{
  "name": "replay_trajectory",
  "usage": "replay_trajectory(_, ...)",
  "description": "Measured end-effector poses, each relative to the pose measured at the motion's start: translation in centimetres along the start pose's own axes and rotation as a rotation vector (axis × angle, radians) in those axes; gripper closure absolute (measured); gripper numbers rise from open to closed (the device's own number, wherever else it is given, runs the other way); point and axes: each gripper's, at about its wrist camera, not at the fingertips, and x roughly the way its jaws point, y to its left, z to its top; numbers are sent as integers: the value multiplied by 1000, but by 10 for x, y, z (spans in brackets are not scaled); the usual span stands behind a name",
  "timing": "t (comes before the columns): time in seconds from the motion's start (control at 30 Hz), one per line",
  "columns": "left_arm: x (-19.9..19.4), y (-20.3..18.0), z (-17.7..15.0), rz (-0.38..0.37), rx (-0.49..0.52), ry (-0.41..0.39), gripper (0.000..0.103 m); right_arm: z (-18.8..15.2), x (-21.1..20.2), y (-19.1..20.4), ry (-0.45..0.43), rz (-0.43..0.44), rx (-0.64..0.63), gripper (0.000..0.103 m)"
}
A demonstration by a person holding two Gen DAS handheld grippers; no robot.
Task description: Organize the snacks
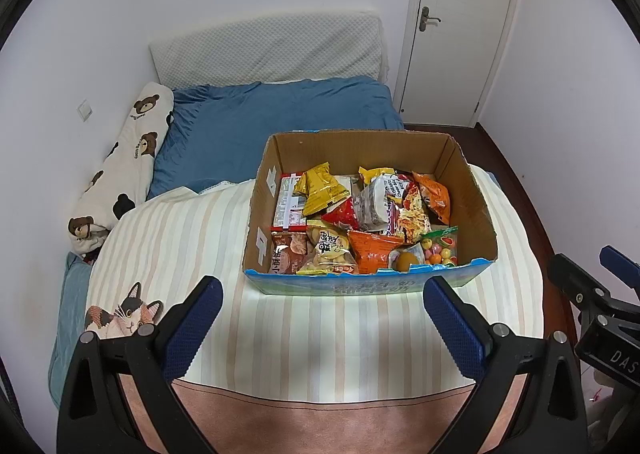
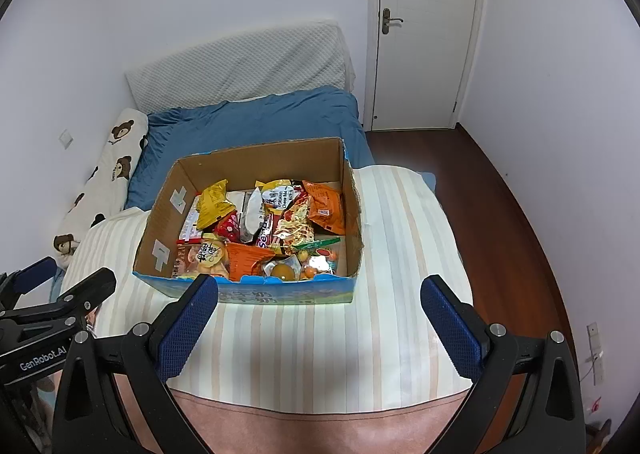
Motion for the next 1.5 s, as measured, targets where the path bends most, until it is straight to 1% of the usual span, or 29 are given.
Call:
replay_trajectory(1.07, -7, 2, 1, 4, -8, -4, 0, -3, -7, 3, 4, 12, 5, 0)
replay_trajectory(1.5, -14, 0, 2, 7, 0, -27, 0, -5, -8, 2, 5, 10, 6, 0)
